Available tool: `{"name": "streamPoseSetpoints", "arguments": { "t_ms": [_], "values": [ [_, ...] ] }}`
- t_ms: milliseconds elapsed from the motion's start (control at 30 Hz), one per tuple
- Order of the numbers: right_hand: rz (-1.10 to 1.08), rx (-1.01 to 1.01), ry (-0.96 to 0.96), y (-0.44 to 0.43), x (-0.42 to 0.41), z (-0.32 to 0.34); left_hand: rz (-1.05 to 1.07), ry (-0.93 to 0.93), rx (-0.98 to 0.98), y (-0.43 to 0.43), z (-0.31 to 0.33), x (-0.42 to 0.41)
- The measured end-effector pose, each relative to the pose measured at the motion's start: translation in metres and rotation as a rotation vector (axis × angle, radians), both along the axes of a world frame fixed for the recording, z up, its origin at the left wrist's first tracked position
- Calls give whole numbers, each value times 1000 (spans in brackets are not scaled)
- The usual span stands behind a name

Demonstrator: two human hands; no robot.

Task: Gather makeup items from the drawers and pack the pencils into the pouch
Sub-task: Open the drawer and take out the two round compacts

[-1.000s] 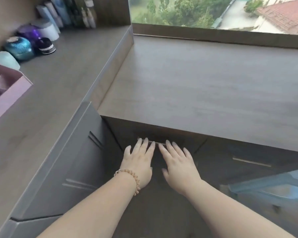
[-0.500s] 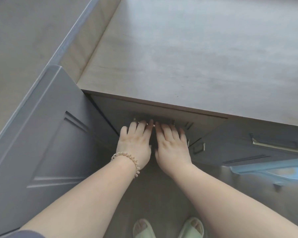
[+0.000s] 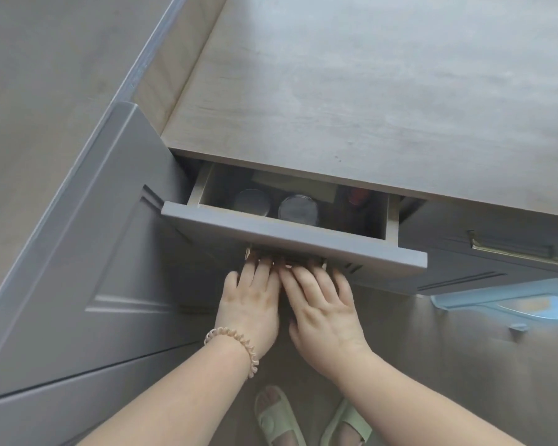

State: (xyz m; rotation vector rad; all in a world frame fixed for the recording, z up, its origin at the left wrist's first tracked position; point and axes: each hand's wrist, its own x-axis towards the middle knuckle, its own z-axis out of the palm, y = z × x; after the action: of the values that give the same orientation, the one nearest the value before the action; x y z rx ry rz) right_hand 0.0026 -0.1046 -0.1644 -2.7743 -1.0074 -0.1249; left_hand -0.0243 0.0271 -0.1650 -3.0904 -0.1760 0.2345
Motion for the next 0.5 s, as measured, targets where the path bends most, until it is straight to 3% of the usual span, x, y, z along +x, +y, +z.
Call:
{"name": "streamPoseSetpoints", "arguments": {
  "t_ms": [133, 233, 367, 500],
  "values": [
    [-68, 98, -216, -1, -7, 34, 2, 63, -6, -2, 11, -24],
    [-185, -14, -90, -3, 4, 50, -17, 42, -35, -6, 29, -44],
    [-141, -115, 41, -12, 1, 52, -66, -133, -44, -11, 62, -49],
    [-143, -125, 114, -14, -5, 57, -20, 11, 33, -5, 84, -21]
  ]
}}
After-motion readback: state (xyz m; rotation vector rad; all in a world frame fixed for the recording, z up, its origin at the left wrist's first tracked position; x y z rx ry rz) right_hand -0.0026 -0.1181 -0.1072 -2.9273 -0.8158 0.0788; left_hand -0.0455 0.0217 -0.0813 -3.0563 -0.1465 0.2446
